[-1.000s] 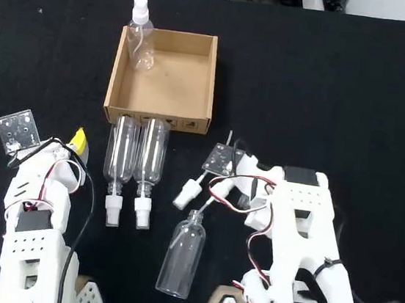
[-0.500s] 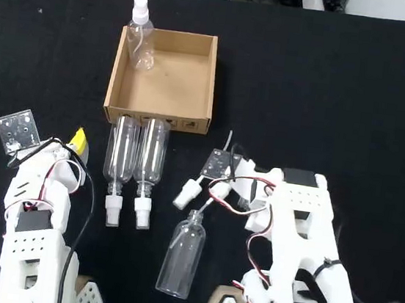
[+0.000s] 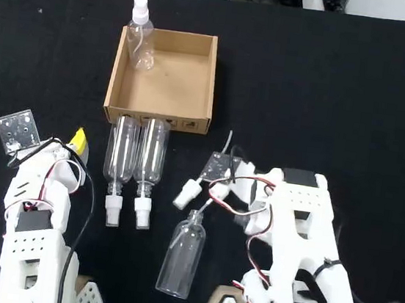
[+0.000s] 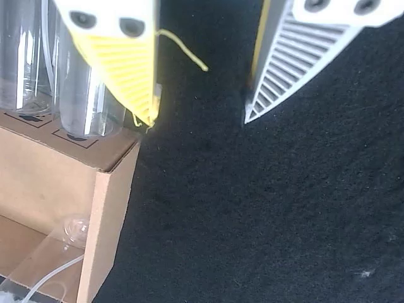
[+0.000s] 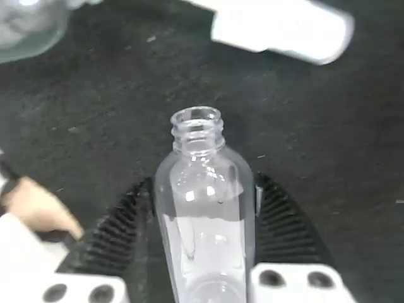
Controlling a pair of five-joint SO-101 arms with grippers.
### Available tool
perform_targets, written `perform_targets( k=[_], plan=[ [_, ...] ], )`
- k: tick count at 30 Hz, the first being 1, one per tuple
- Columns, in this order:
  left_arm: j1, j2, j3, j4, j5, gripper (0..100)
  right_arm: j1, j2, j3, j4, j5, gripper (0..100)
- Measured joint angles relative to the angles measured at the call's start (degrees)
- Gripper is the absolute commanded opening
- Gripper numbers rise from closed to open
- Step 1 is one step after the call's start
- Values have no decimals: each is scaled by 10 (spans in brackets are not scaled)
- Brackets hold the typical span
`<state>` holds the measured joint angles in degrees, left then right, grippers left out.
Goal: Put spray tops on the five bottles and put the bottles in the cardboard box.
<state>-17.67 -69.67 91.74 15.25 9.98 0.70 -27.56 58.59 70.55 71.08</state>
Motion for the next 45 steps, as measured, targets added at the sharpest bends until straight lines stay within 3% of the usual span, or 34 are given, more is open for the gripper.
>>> perform_targets(
  k=[15,37,45],
  plan=[
    [4,0,0,0,0,211,0,0,-65,147,0,116],
    [4,0,0,0,-22,210,0,-1,-90,155,-127,116],
    [7,0,0,0,-23,210,1,-145,-90,189,-160,116]
  ],
)
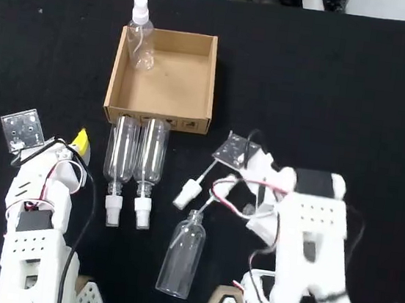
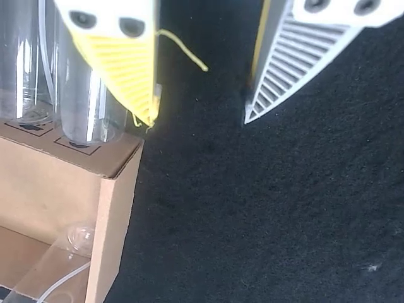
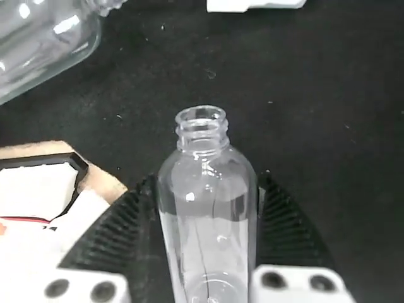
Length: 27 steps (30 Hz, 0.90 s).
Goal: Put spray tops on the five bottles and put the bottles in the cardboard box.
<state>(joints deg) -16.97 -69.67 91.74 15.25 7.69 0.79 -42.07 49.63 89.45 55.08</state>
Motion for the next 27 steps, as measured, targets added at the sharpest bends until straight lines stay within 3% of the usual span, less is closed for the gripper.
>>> perform_targets(
  k=[12,27],
  plan=[
    [0,0,0,0,0,209,0,-155,0,61,-6,116],
    [11,0,0,0,0,208,0,-162,-84,73,-132,116]
  ],
)
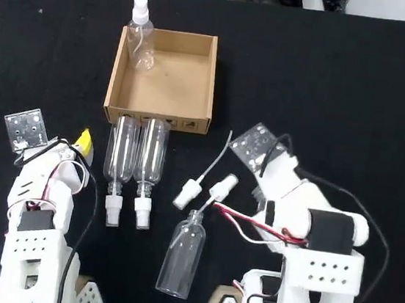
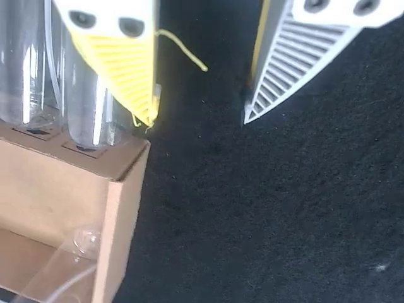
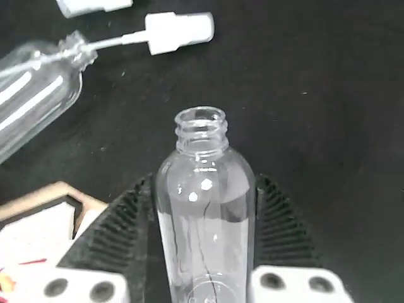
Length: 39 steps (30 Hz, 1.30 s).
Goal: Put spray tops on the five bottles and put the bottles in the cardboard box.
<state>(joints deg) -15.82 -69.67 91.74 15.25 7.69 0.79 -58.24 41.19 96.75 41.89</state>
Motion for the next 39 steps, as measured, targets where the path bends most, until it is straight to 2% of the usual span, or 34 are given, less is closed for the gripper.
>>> perform_targets(
  k=[15,23,33,39],
  plan=[
    [-4,0,0,0,0,210,0,0,-83,3,-66,116],
    [-4,0,0,0,0,210,0,-1,-120,23,-72,116],
    [-4,0,0,0,0,210,0,-113,-121,23,-90,116],
    [-4,0,0,0,0,209,-2,-130,-122,23,-90,116]
  ],
)
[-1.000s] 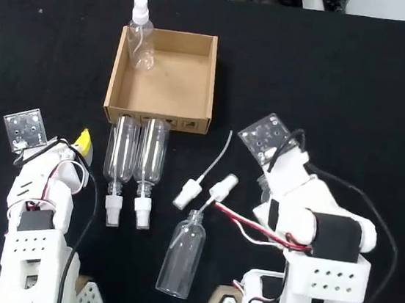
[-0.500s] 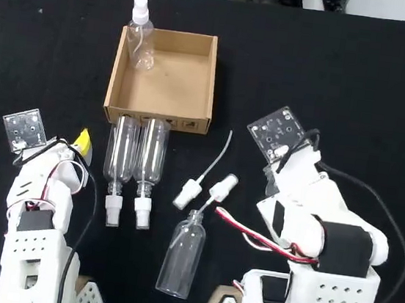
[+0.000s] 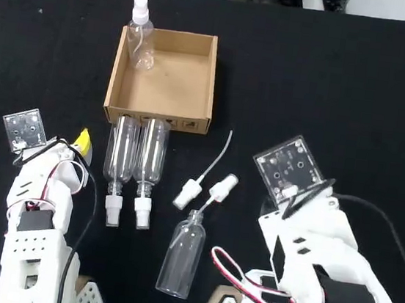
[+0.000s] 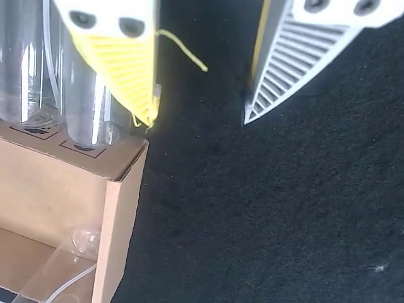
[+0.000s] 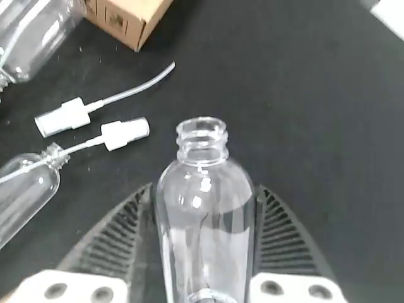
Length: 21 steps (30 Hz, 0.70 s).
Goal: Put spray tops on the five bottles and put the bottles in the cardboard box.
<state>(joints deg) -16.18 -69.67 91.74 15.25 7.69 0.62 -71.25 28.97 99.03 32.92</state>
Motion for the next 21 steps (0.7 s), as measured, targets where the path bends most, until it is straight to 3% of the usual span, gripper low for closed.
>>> perform_targets(
  k=[6,21],
  plan=[
    [0,0,0,0,0,209,0,0,18,-56,-19,71],
    [0,0,0,0,0,210,0,10,164,-258,-126,67]
  ],
)
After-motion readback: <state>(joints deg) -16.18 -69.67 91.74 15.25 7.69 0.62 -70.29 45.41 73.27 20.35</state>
